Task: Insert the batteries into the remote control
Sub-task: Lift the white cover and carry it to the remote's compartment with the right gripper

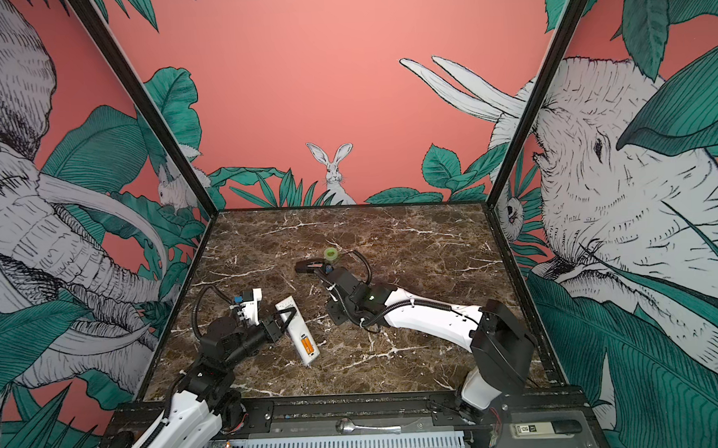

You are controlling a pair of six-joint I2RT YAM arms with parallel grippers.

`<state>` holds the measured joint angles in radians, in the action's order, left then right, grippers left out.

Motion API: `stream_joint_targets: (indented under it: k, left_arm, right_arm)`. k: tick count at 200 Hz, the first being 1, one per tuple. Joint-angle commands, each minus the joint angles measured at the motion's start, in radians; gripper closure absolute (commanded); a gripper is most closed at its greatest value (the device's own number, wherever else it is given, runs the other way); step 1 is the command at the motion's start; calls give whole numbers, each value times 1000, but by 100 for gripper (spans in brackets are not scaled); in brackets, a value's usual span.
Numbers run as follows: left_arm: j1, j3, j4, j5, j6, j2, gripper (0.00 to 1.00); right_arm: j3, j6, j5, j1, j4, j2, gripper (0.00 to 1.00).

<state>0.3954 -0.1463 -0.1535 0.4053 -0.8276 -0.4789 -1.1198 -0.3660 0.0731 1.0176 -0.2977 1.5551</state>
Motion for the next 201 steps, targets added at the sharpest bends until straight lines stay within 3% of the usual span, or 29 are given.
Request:
stream_joint_targets:
  k: [1,58,118,201]
  left_arm:
    - [-7,-24,-58,-8,-35,2,100]
    - [-7,-48,-49,-16,-55,-13,100]
    - [-6,-52,-64,-22,-76,-26,100]
    - [-7,-85,-46,-29,-60,-29,100]
  right_arm:
    - [40,-6,12,18,133,-56,85]
    - [186,-55,12,44,361,-136,87]
    - [275,-85,-1,93,598,-128,88]
    - [307,-88,-10,149,687,-116,89]
